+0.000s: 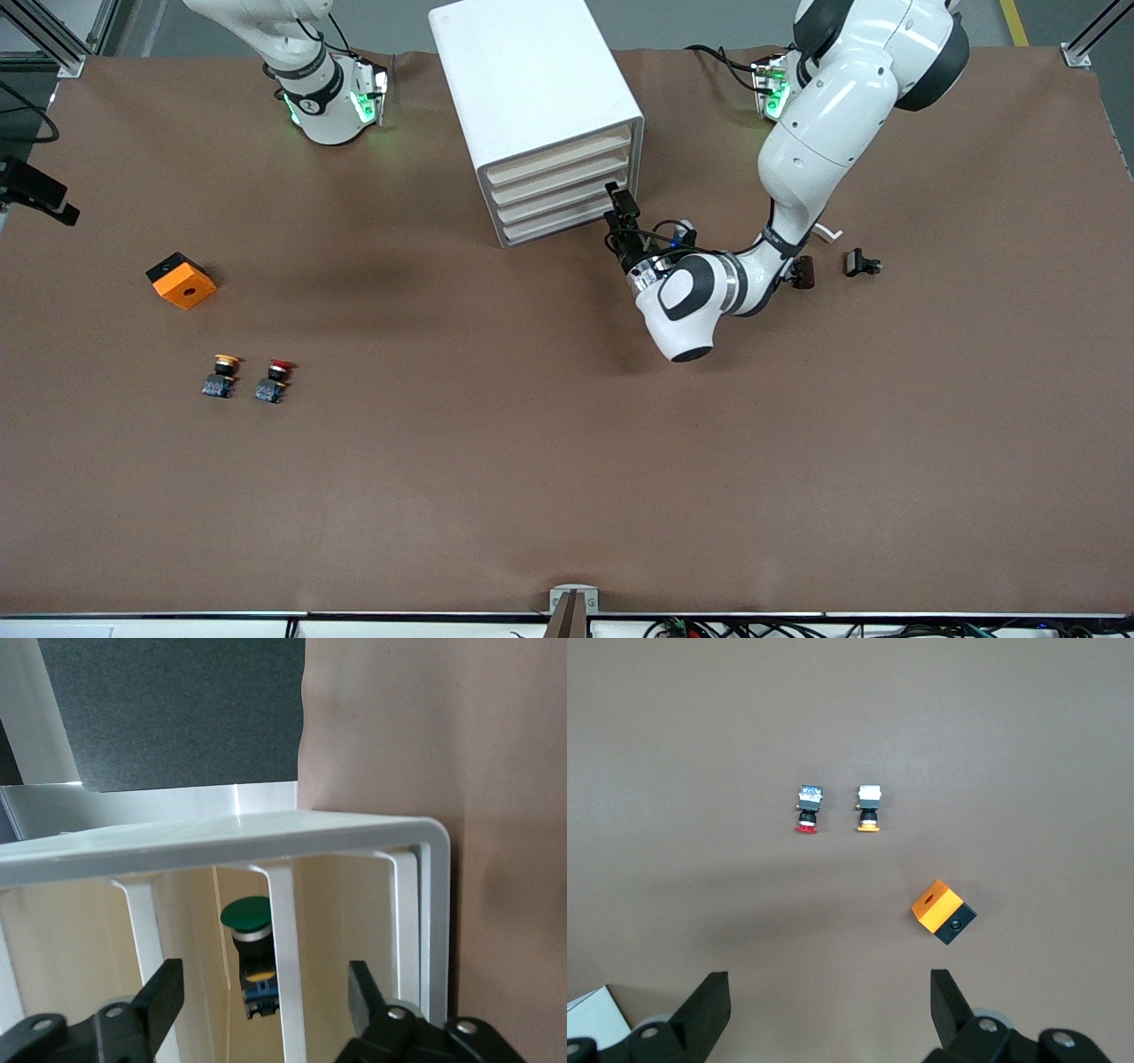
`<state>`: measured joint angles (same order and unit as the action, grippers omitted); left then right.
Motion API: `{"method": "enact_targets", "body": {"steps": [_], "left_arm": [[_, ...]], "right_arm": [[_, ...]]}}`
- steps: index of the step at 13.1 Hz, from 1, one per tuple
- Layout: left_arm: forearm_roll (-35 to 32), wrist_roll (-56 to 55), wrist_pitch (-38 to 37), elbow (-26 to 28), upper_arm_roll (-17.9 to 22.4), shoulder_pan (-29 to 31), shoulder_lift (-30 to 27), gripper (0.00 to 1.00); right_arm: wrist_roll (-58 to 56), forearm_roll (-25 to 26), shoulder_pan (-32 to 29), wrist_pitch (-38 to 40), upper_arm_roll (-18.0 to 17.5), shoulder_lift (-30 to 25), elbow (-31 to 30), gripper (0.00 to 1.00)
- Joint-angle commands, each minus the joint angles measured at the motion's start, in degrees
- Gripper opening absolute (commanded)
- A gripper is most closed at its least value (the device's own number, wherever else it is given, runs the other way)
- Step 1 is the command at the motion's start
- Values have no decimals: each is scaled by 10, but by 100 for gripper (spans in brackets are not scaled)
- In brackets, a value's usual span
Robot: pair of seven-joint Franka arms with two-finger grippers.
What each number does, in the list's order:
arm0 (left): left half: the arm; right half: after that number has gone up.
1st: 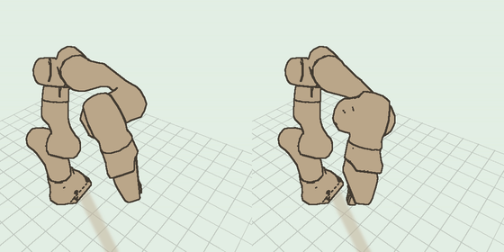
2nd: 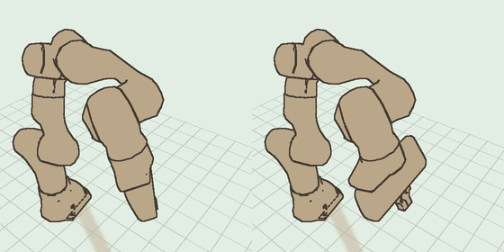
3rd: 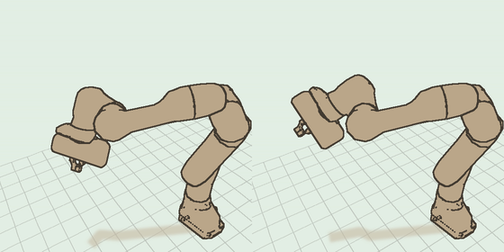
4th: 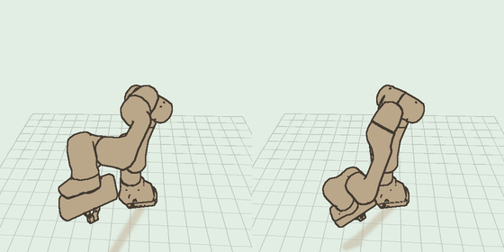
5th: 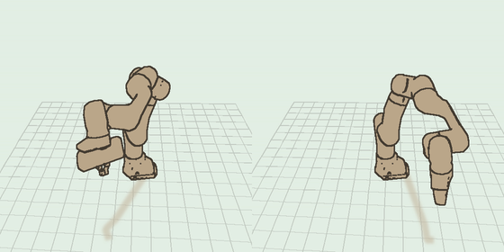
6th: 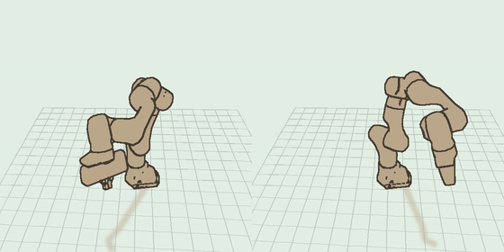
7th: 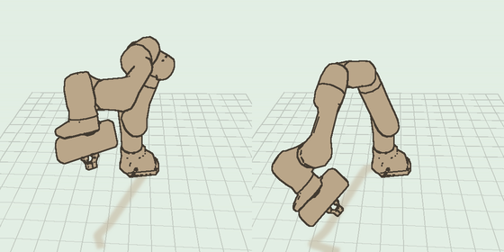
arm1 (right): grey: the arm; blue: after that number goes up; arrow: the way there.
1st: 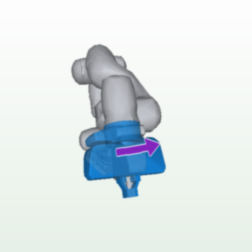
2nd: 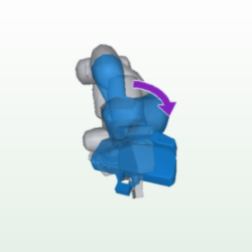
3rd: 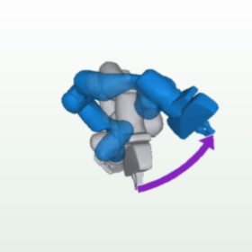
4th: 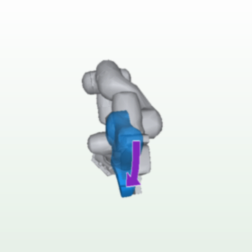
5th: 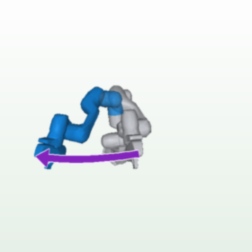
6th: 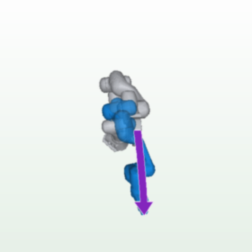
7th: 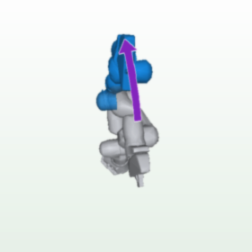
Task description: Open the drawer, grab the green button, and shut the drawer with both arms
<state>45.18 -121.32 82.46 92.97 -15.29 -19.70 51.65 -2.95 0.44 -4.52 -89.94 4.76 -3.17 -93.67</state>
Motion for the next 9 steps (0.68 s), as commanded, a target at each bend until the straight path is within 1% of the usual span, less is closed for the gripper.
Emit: {"method": "enact_targets", "body": {"steps": [1, 2, 3, 4, 5, 6, 8, 9], "left_arm": [[-14, -4, -19, 6, -3, 5, 3, 75], [-14, -4, -24, 10, -3, 3, 3, 72], [-16, -3, -24, 15, -3, 2, 2, 72], [-16, -3, -26, 17, -3, 1, 2, 72], [-16, -3, -27, 17, -3, -1, 3, 67], [-16, -3, -27, 17, -3, -1, 3, 65], [-16, -4, -27, 17, -3, -3, 7, 64], [-16, -5, -27, 16, -3, -5, 8, 59]], "right_arm": [[-7, 5, -13, 5, -8, 32, 26, 100], [-7, 5, -13, 4, -8, 53, 27, 100], [-8, 5, -13, 5, -7, 67, 31, 100], [-12, 7, -13, 4, -7, 69, 37, 100], [-12, 15, -13, 3, -7, 71, 38, 100], [-12, 30, -12, 2, -8, 73, 38, 100], [-11, 33, -12, 1, -8, 75, 37, 100], [-11, 33, -12, 0, -8, 78, 38, 100]]}}
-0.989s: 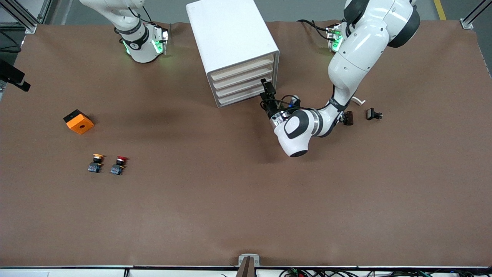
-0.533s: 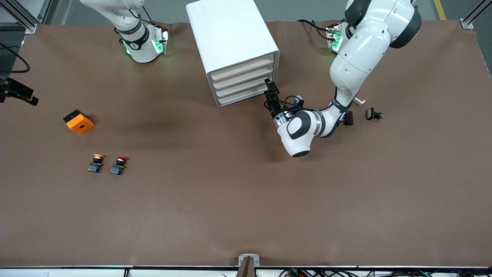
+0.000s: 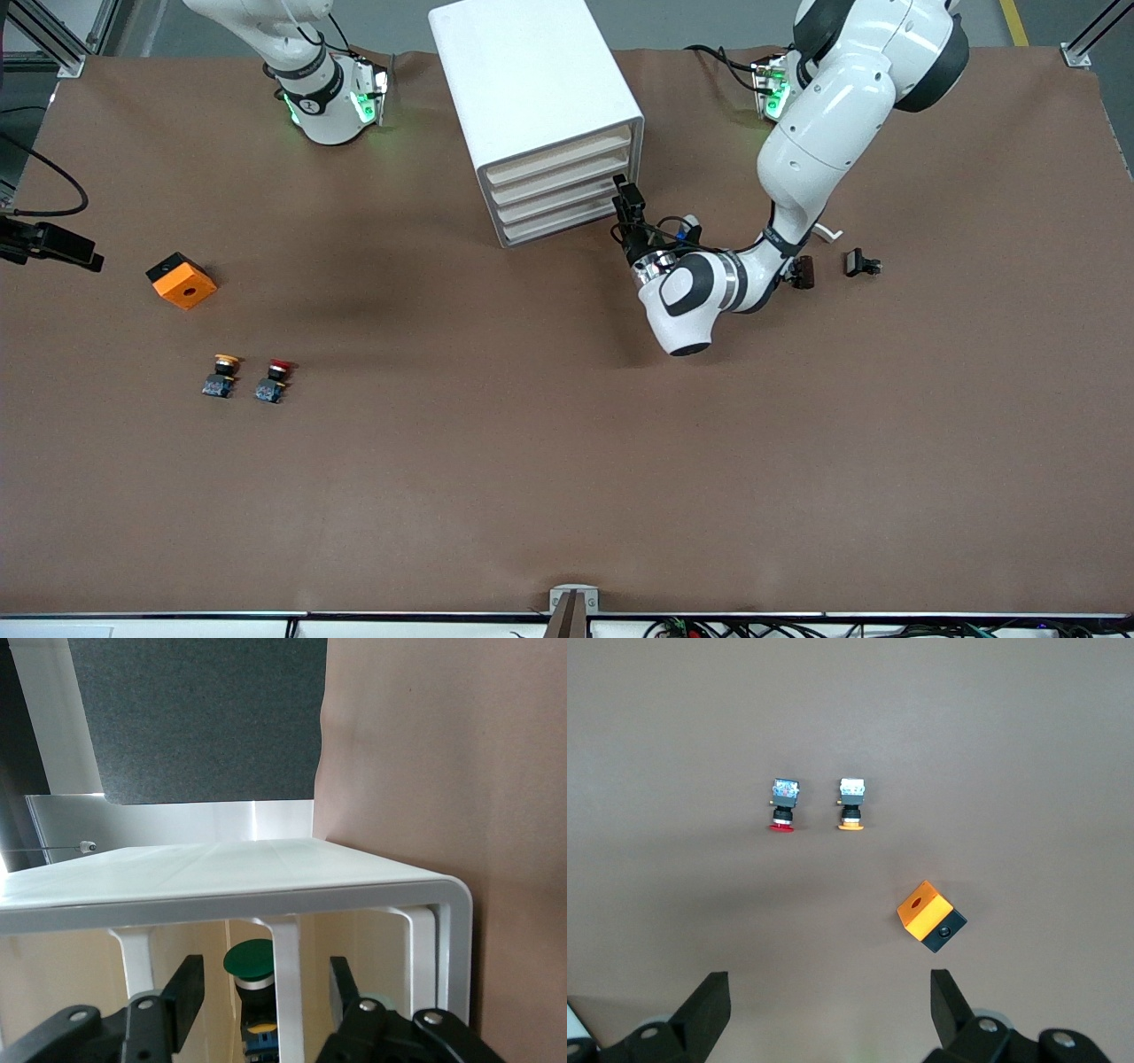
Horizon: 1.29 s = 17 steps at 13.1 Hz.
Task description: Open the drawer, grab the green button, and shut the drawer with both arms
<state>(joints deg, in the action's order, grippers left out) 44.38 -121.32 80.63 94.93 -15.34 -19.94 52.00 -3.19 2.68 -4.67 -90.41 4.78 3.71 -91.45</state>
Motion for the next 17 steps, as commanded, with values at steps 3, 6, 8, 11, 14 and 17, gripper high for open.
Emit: {"method": "enact_targets", "body": {"steps": [3, 6, 8, 11, 14, 17], "left_arm": [[-7, -6, -9, -4, -2, -11, 11, 54], [-8, -7, -9, 0, -2, -23, 16, 49], [-8, -8, -9, 6, -2, -25, 17, 39], [-9, -8, -13, 8, -1, -26, 16, 21], [-18, -8, -13, 8, -1, -26, 16, 16], [-18, -8, -13, 6, 0, -19, 15, 14]], "right_arm": [[-4, 5, -10, 4, -8, 9, 15, 100], [-2, 7, -10, 7, -8, 9, 15, 100], [-1, 11, -8, 7, -8, 9, 15, 100], [-1, 13, -10, 6, -9, 10, 15, 100], [1, 4, -10, 5, -8, 12, 15, 100], [51, -4, -4, 7, -9, 12, 15, 100]]}}
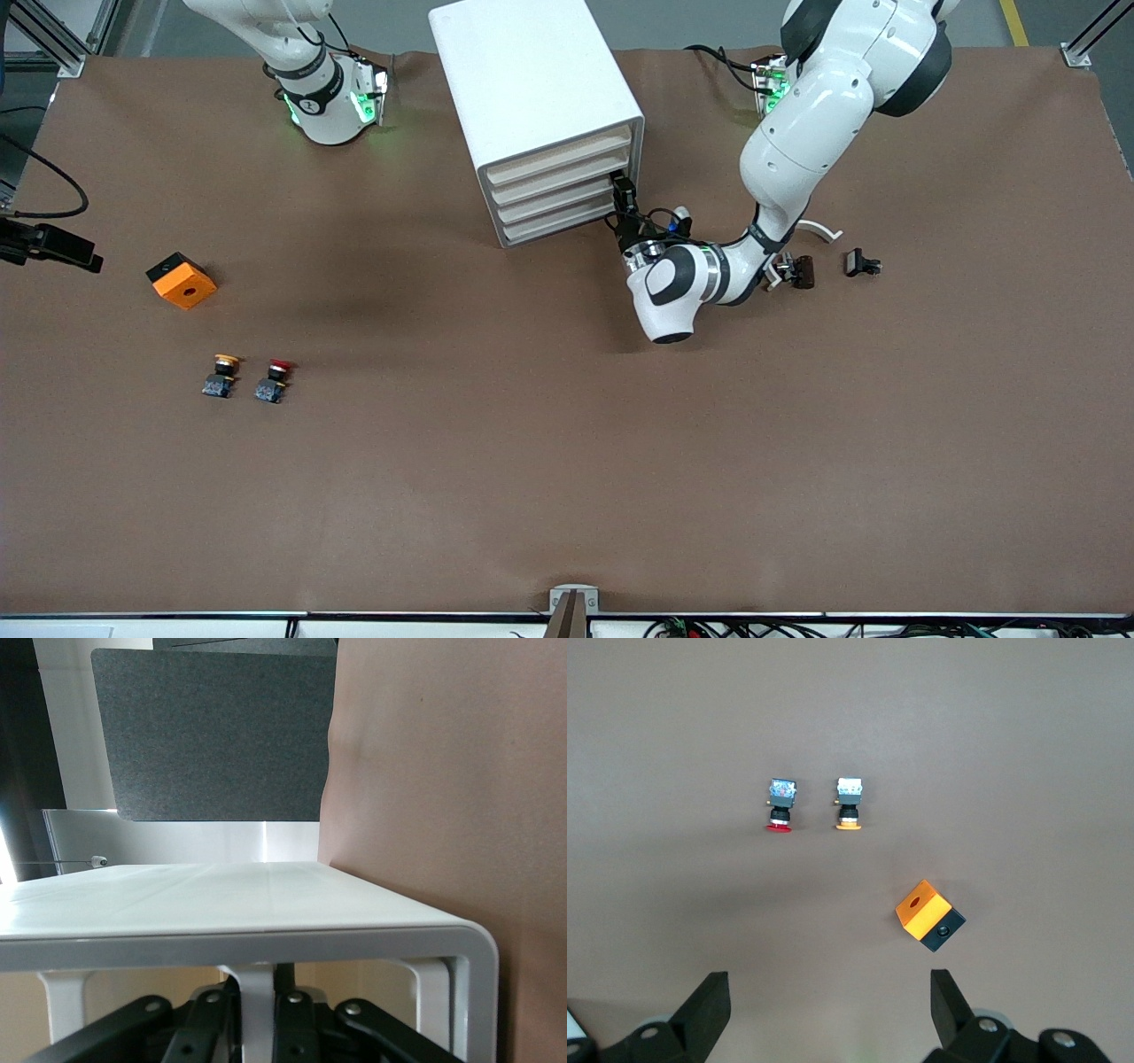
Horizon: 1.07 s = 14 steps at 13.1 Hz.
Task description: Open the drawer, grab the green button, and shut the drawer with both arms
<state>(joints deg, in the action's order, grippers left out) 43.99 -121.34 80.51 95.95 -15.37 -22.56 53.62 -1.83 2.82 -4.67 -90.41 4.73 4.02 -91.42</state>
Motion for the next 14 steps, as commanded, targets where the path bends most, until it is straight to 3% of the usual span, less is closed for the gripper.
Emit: {"method": "enact_targets", "body": {"steps": [1, 14], "left_arm": [[-14, -7, -11, -6, 3, 11, -2, 14], [-71, -7, -11, -69, 5, 113, -4, 12]], "right_arm": [[62, -5, -2, 10, -12, 9, 14, 100], [405, -5, 150, 6, -12, 15, 14, 100]]}}
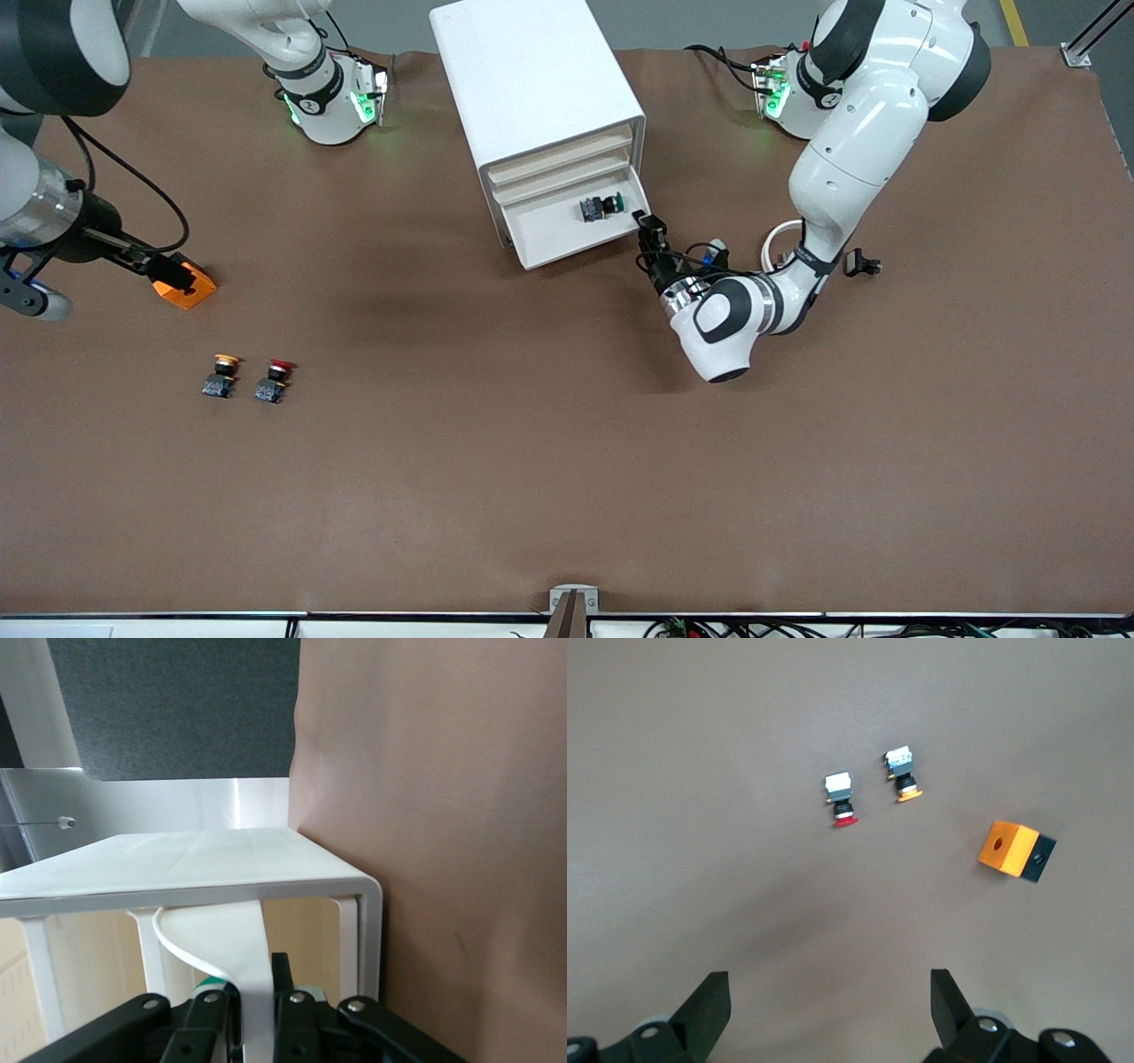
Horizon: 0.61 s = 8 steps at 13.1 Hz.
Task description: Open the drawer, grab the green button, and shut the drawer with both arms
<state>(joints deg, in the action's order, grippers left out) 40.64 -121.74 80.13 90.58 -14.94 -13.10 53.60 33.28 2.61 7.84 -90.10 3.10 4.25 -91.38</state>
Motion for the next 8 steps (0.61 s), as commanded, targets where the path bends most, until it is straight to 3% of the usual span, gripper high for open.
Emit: {"method": "enact_targets", "body": {"steps": [1, 4, 5, 7, 8], "left_arm": [[-39, -3, -8, -21, 1, 25, -3, 12], [-47, -3, -8, -29, 1, 32, -3, 15], [-47, -3, -8, -29, 1, 32, -3, 21], [-47, 0, -8, -29, 1, 32, -3, 59], [-46, 1, -8, -29, 1, 33, -3, 87]], "right_arm": [[90, -4, 44, 3, 3, 16, 14, 100], [216, -38, 97, -6, 4, 17, 12, 100], [252, -39, 116, -12, 4, 18, 11, 100], [331, -39, 164, -17, 4, 30, 12, 100], [380, -39, 189, -21, 3, 37, 12, 100]]}}
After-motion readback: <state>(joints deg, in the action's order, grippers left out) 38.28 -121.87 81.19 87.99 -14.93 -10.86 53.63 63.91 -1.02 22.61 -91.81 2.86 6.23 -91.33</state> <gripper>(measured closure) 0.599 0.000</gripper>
